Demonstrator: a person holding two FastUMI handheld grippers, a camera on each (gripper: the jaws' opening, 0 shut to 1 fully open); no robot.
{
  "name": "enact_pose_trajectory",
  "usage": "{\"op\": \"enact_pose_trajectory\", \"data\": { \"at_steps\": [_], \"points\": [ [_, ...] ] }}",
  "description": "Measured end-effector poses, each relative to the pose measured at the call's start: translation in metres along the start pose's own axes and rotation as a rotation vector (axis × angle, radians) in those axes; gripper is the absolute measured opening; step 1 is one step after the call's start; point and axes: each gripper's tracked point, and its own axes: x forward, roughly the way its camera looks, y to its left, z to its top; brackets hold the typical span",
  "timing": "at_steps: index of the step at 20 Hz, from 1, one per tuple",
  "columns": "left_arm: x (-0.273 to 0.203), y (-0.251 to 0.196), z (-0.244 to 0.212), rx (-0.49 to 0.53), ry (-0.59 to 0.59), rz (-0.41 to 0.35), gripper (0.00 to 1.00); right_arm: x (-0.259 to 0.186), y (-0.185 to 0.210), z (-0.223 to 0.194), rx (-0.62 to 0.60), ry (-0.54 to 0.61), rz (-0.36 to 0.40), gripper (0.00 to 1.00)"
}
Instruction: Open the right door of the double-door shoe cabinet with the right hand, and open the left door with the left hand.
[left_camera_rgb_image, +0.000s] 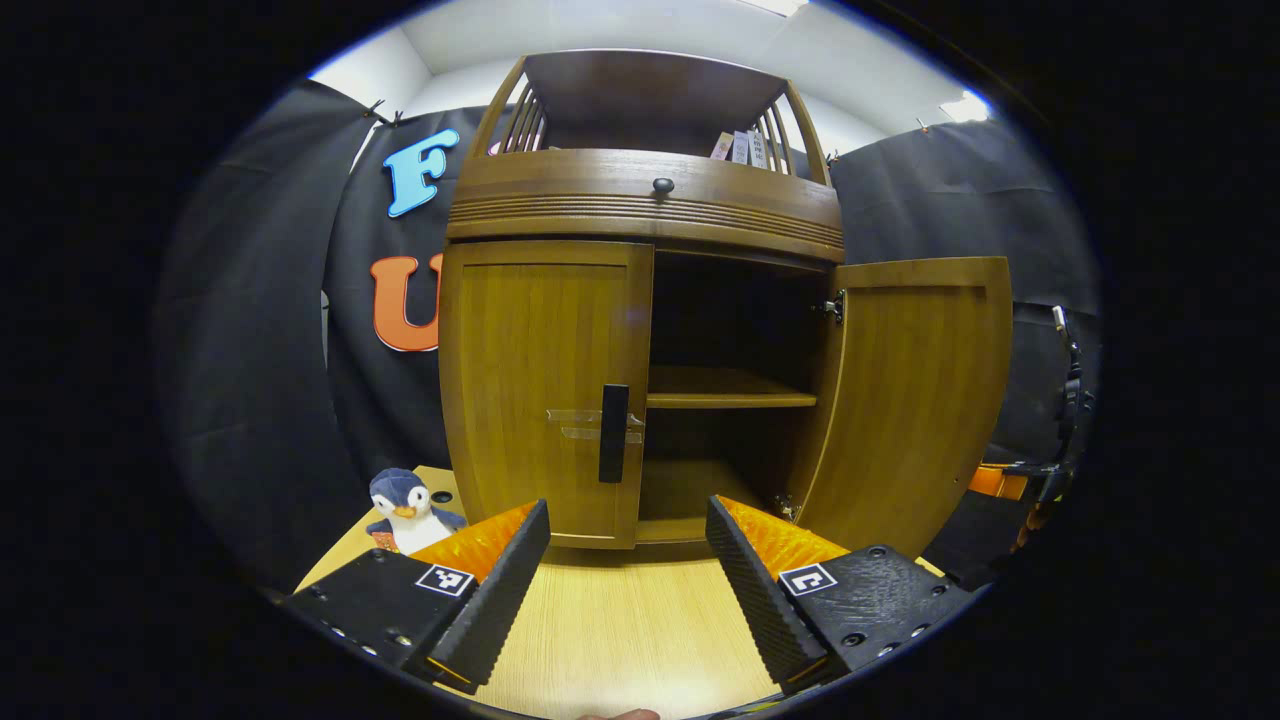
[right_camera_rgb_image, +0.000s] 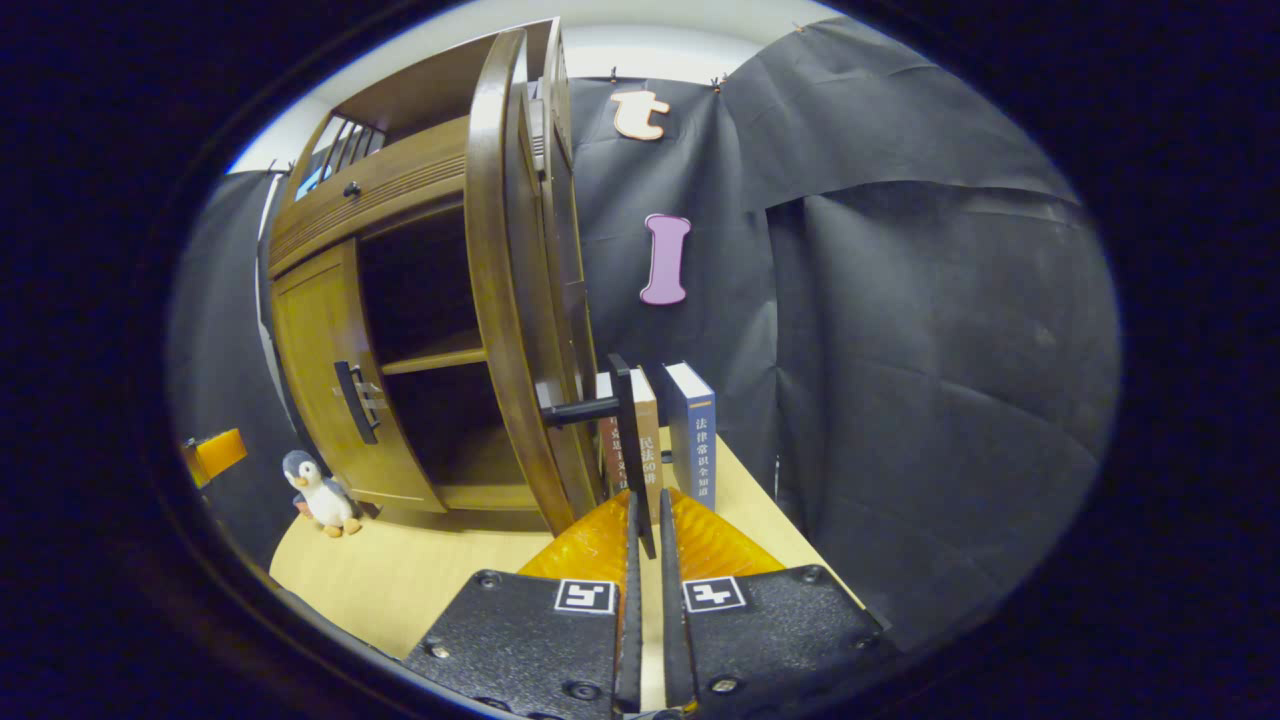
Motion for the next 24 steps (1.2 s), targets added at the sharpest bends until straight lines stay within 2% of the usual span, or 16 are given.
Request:
{"op": "enact_pose_trajectory", "data": {
  "at_steps": [1,2,8,10,12,14,15,18,19,20,24],
  "points": [
    [0.003,0.001,-0.001,-0.001,0.002,0.0,0.95,-0.001,-0.003,-0.001,-0.009,0.003,-0.008,0.12],
    [0.006,0.002,-0.002,-0.001,0.004,-0.001,0.95,-0.004,-0.007,-0.002,-0.017,0.004,-0.016,0.07],
    [0.04,0.016,-0.015,0.005,0.042,0.001,0.95,-0.022,-0.032,-0.004,0.036,-0.015,-0.097,0.24],
    [0.055,0.02,-0.012,0.004,0.042,-0.001,0.95,-0.032,-0.039,0.001,0.038,-0.032,-0.125,0.33],
    [0.072,0.026,-0.011,0.0,0.042,0.001,0.95,-0.038,-0.047,0.004,0.041,-0.048,-0.162,0.46],
    [0.089,0.026,-0.011,-0.005,0.047,-0.007,0.95,-0.046,-0.051,0.007,0.053,-0.061,-0.182,0.52],
    [0.099,0.026,-0.01,-0.005,0.044,-0.014,0.95,-0.049,-0.054,0.006,0.056,-0.067,-0.194,0.59],
    [0.128,0.031,-0.015,0.012,0.044,-0.003,0.95,-0.063,-0.062,0.007,0.056,-0.086,-0.228,0.6],
    [0.137,0.034,-0.016,0.019,0.042,0.005,0.84,-0.067,-0.063,0.008,0.056,-0.092,-0.236,0.59],
    [0.147,0.037,-0.018,0.025,0.037,0.01,0.95,-0.07,-0.065,0.007,0.057,-0.097,-0.244,0.6],
    [0.186,0.036,-0.016,0.012,0.007,0.002,0.95,-0.086,-0.074,0.007,0.064,-0.11,-0.284,0.59]
  ]
}}
